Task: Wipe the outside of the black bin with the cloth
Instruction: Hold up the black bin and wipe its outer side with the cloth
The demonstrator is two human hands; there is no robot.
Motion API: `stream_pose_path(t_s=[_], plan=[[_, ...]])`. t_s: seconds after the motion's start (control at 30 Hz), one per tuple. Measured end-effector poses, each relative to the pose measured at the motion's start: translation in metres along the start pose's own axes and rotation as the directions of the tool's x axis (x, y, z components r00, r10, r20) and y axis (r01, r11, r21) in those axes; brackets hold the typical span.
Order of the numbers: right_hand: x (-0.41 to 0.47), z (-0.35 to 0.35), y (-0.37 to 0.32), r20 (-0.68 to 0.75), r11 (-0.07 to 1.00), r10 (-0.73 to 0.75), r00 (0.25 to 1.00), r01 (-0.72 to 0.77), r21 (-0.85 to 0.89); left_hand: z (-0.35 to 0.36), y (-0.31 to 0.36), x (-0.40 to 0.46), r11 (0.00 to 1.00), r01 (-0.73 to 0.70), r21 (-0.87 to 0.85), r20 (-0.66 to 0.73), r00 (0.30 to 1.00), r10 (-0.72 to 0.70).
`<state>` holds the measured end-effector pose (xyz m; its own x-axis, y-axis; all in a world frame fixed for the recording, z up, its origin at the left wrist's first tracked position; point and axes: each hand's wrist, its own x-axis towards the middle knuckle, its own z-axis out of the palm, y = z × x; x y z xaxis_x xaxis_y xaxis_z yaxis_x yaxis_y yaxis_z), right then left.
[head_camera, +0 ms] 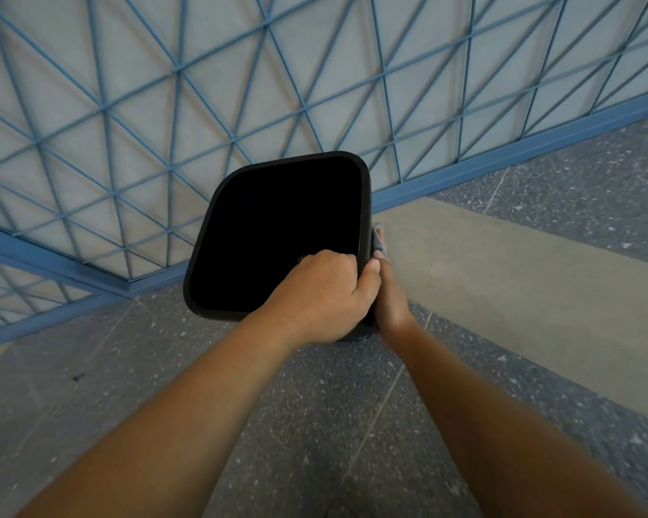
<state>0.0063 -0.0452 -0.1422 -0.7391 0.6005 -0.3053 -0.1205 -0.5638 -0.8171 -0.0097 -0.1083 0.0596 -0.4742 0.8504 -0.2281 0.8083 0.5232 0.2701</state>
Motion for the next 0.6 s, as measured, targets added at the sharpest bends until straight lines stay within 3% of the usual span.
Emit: stream_pose_path(t_s=[0.13, 0.3, 0.43, 0.5, 0.6], plan=[[-0.008, -0.004, 0.008, -0.054, 0.998, 0.051, 0.997, -0.05, 0.025, -0.001, -0.001, -0.001, 1.0, 0.004, -0.003, 0.003, 1.0, -0.004], [-0.026, 0.013, 0.01, -0.064, 0.993, -0.065, 0.996, 0.058, -0.107, -0.001, -0.002, 0.003, 0.999, 0.006, -0.032, 0.004, 1.0, -0.006], [0.012, -0.028, 0.07, -0.046, 0.997, 0.078, 0.996, -0.077, 0.027, -0.001, -0.003, 0.005, 0.999, 0.018, -0.027, 0.001, 1.0, -0.018], [0.008, -0.018, 0.057, -0.094, 0.993, 0.114, 0.989, -0.116, -0.009, 0.0, -0.004, 0.005, 0.999, 0.017, -0.028, -0.003, 1.0, -0.017], [-0.028, 0.01, 0.022, -0.104, 0.994, 0.021, 0.994, -0.032, -0.101, 0.0, -0.004, 0.005, 0.998, 0.028, -0.053, -0.001, 1.0, -0.028]])
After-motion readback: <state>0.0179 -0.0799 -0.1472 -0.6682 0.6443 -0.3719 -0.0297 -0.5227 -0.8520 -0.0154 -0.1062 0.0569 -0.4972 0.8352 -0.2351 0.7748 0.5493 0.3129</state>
